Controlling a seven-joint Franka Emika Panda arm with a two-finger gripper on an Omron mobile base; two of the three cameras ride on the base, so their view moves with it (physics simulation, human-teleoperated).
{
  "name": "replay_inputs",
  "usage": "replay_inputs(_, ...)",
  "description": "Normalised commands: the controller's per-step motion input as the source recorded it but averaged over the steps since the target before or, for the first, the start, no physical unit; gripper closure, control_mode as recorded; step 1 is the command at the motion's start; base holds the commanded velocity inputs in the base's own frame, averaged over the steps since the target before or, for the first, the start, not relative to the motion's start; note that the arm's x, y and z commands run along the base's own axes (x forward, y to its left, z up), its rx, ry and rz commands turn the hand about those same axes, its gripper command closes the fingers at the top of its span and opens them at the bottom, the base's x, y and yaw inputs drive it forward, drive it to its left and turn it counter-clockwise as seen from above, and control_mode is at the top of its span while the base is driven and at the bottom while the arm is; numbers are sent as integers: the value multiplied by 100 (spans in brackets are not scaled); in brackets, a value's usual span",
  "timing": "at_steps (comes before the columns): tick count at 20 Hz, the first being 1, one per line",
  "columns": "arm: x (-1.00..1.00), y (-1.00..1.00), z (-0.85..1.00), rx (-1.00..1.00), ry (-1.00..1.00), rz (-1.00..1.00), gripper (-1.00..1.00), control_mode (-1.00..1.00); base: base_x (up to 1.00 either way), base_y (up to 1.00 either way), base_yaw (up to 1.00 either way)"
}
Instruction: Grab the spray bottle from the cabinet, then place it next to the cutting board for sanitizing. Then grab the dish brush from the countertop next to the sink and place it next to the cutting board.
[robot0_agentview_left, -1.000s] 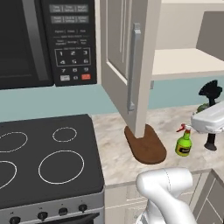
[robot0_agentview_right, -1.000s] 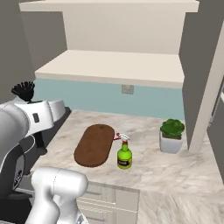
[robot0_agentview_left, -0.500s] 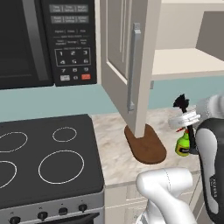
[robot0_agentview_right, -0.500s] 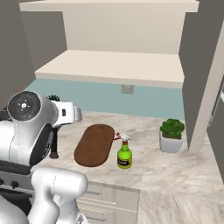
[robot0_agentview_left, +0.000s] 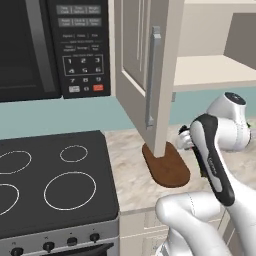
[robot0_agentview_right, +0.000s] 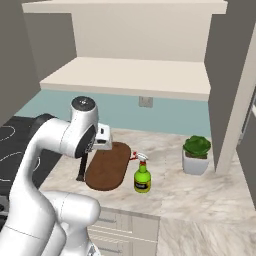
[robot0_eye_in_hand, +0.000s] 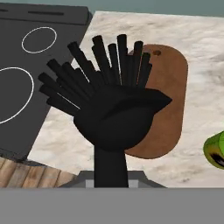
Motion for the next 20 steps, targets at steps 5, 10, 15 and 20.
replay_inputs(5, 81, 19, -70, 0, 16, 0, 100, -100, 0, 0, 0)
replay_inputs(10, 85, 8, -80, 0, 12, 0, 100, -100, 0, 0, 0)
replay_inputs(15, 62, 21, -61, 0, 8, 0, 100, -100, 0, 0, 0)
replay_inputs(20, 31, 37, -51, 0, 4, -3, 100, -100, 0, 0, 0)
